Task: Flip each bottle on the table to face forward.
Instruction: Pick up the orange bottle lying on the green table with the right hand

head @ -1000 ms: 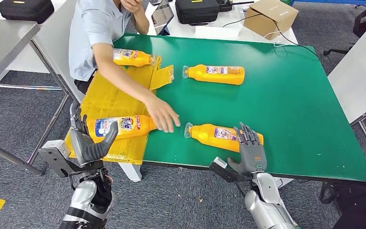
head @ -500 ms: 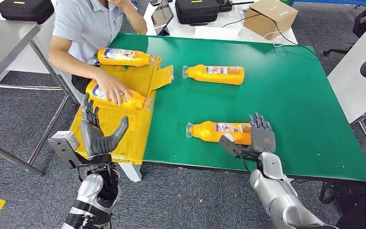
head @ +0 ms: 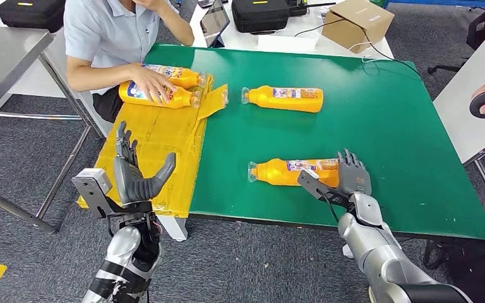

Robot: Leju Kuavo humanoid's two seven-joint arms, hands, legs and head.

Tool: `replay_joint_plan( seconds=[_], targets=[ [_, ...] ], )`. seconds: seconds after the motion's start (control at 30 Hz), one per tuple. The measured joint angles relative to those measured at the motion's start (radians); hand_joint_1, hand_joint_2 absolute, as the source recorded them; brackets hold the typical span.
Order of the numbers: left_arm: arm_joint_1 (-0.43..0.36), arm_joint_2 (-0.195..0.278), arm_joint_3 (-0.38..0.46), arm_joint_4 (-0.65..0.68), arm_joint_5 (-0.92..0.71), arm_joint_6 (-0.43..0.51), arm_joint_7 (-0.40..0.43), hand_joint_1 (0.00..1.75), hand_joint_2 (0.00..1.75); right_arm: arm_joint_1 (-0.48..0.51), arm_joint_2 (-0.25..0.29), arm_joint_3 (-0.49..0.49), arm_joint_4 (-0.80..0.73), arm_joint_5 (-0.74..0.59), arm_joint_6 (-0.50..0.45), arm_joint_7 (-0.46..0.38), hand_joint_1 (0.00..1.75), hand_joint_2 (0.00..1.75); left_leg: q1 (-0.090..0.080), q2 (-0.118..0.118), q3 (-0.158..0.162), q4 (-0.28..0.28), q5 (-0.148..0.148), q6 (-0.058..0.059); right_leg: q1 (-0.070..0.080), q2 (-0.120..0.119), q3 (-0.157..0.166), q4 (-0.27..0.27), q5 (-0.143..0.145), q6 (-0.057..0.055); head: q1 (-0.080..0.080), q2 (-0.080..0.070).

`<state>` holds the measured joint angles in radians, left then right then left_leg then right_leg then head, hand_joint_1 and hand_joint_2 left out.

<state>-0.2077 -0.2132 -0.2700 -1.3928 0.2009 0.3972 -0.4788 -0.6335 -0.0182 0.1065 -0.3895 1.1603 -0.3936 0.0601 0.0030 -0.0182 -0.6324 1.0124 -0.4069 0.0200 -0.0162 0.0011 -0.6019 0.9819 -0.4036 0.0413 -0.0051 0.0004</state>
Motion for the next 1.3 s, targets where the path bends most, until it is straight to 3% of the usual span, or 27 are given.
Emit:
replay_joint_plan(
  seconds=[0.17,0.47,0.83,1.13,1.3],
  targets=[
    [-0.01,0.0,-0.007,0.017,0.01,-0.013,0.002,0.0,1.75,0.005,0.001,-0.028,0.008,-0.046,0.026,-0.106,1.75,1.75,0.0,0.003,0.001,0.0,0.0,0.0,0.0,0.001,0.001,0.0,0.0,0.0,0.0,0.0],
    [-0.014,0.0,-0.019,0.027,0.027,-0.022,0.0,0.0,1.75,0.05,0.015,-0.038,0.01,-0.099,-0.081,-0.309,1.75,1.75,0.0,0.003,0.001,0.0,0.0,0.0,0.0,0.001,0.001,0.0,0.0,0.0,0.0,0.0],
    [-0.025,0.0,-0.031,0.035,0.027,-0.029,0.0,0.0,1.75,0.063,0.034,-0.039,0.011,-0.114,-0.096,-0.335,1.75,1.75,0.0,0.003,0.001,0.0,0.0,0.0,0.0,0.001,0.001,0.0,0.0,0.0,0.0,0.0],
    [-0.02,0.001,-0.029,0.081,-0.054,0.109,-0.04,0.0,1.75,0.106,0.075,-0.131,-0.004,-0.44,-0.093,-0.605,1.75,1.75,0.0,0.001,0.0,0.0,0.0,0.0,0.001,0.001,0.0,0.0,0.0,0.0,0.0,0.0],
    [-0.002,0.002,-0.029,0.119,-0.053,0.103,-0.038,0.0,1.75,0.126,0.097,-0.17,-0.031,-0.495,-0.091,-0.641,1.75,1.75,0.001,0.001,-0.002,0.0,0.0,0.0,0.001,0.001,-0.002,0.0,0.0,0.0,0.0,0.0]
  ],
)
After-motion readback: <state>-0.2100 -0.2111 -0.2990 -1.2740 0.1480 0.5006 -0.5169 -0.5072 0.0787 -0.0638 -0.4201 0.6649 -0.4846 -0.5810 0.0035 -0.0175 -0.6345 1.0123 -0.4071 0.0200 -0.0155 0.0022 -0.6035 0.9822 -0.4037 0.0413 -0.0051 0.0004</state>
